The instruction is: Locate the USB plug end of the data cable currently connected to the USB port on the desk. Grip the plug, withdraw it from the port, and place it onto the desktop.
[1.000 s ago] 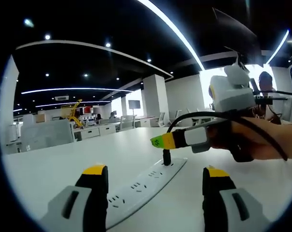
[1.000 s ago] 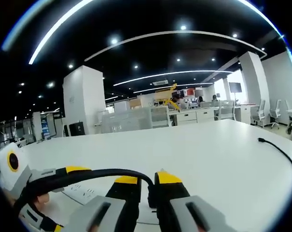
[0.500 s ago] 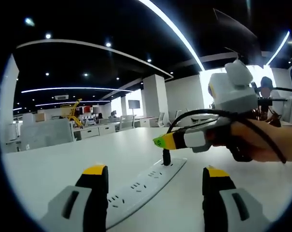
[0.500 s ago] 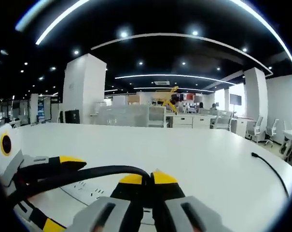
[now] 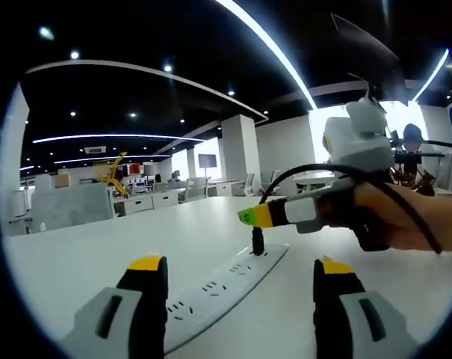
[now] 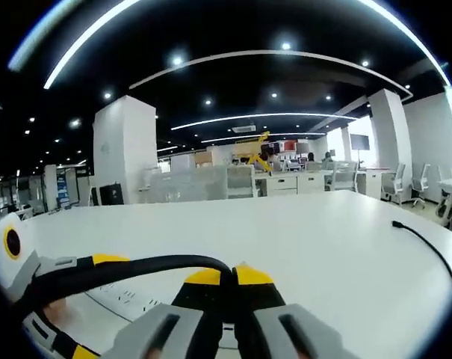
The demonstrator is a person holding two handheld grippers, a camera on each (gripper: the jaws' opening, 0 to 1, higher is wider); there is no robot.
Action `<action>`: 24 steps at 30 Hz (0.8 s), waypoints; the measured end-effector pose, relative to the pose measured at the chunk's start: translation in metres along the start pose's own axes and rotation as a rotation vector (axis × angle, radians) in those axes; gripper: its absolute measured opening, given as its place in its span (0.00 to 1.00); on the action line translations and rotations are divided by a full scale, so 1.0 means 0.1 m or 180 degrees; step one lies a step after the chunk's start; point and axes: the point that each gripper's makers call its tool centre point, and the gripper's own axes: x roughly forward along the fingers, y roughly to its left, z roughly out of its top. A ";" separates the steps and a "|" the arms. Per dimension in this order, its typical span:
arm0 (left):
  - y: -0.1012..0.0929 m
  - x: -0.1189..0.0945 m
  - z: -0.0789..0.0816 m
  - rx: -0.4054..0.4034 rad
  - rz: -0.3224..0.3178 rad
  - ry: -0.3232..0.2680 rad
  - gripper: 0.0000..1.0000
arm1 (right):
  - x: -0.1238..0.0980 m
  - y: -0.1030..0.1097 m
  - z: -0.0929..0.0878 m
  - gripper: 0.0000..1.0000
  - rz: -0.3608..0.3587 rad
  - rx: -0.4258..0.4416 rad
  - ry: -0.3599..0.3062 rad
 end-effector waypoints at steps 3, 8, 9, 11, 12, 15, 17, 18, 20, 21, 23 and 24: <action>-0.01 0.00 0.00 0.0011 -0.0007 0.0008 0.80 | 0.00 -0.01 0.00 0.05 0.0023 0.0106 -0.0019; -0.01 -0.01 0.00 0.0006 -0.0015 0.0003 0.80 | -0.01 -0.02 0.00 0.05 0.0060 0.0241 -0.0051; -0.01 -0.01 0.00 0.0006 -0.0015 0.0003 0.80 | -0.01 -0.03 0.00 0.05 0.0072 0.0295 -0.0060; -0.01 -0.01 0.00 0.0004 -0.0019 -0.0001 0.80 | 0.00 -0.04 0.00 0.05 0.0086 0.0341 -0.0069; -0.01 -0.01 0.00 0.0005 -0.0023 -0.0004 0.80 | 0.00 -0.03 0.00 0.05 0.0088 0.0356 -0.0069; -0.02 -0.01 -0.01 0.0013 -0.0026 0.0002 0.80 | 0.00 -0.03 0.00 0.05 0.0018 0.0165 0.0003; -0.03 -0.01 -0.01 0.0024 -0.0032 0.0010 0.80 | 0.00 0.02 0.00 0.05 -0.0043 -0.0070 0.0091; -0.03 -0.01 -0.01 0.0025 -0.0033 0.0009 0.80 | 0.01 0.05 0.00 0.05 -0.0040 -0.0112 0.0103; -0.02 -0.01 -0.01 0.0018 -0.0032 0.0009 0.80 | 0.00 0.09 -0.01 0.05 -0.0073 -0.0233 0.0139; -0.02 -0.01 -0.01 0.0015 -0.0031 0.0008 0.80 | 0.00 0.09 -0.01 0.05 -0.0074 -0.0250 0.0144; -0.02 -0.01 -0.01 0.0015 -0.0031 0.0007 0.80 | -0.01 0.09 -0.01 0.05 -0.0073 -0.0269 0.0156; -0.02 -0.01 -0.01 0.0019 -0.0032 0.0010 0.80 | -0.01 0.09 -0.02 0.05 -0.0073 -0.0279 0.0162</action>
